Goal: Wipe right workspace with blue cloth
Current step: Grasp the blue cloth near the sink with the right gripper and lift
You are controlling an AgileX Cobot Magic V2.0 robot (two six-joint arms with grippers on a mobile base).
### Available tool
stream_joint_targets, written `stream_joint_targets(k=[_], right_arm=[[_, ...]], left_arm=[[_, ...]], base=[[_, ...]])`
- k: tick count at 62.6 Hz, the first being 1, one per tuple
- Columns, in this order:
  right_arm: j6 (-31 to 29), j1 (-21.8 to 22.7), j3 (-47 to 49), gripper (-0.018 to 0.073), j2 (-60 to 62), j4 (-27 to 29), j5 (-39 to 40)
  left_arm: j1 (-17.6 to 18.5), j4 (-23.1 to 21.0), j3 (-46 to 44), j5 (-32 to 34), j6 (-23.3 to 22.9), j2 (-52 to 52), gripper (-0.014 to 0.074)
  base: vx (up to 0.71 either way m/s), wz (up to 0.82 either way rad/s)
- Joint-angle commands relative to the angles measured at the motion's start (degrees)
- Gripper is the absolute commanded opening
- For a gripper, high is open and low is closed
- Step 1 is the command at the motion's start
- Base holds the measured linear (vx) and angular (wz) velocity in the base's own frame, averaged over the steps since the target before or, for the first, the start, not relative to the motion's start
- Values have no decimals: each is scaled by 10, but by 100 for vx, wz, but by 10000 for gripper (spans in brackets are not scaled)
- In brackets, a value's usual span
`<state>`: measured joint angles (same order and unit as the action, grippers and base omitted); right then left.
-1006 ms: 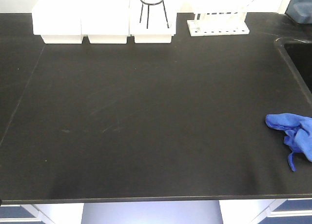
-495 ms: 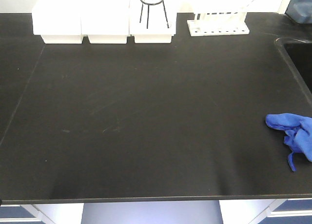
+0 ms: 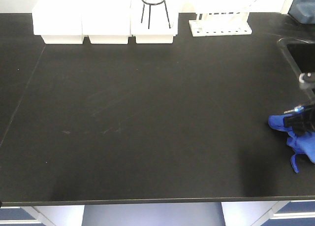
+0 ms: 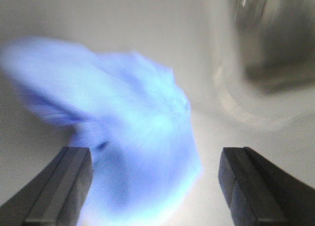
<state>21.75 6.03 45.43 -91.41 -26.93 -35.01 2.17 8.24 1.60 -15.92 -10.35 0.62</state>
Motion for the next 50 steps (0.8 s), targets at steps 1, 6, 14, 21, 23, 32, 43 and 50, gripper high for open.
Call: stream_joint_targets(k=[1,6,14,21,23,32,43,50], right_arm=[[10,21,19,568,-13,-16,41],[8,32,19,568,-32,-4,67],[-4,29,19,568,-38,15,108],[-4,29,20,554,-38,22,144],[-4,29,20,542,-38,22,154],[-4,29,20,372,-38,23,172],[-2,29,19,-14,-26,29,154],[-3,29,19,-11,12,44,144]], left_arm=[[3,1,17,45,-5,9,-6],[3,1,17,45,-5,9,-6],[3,1,17,45,-5,9,-6],[3,1,17,45,-5,9,-6],[3,1,17,45,-5,9,-6],[3,1,17,45,-5,9,-6],[3,1,17,45,-5,9,-6],[3,1,17,45,-5,9,-6]], base=[[0,0],[0,0],[0,0],[0,0],[0,0],[0,0],[0,0],[0,0]])
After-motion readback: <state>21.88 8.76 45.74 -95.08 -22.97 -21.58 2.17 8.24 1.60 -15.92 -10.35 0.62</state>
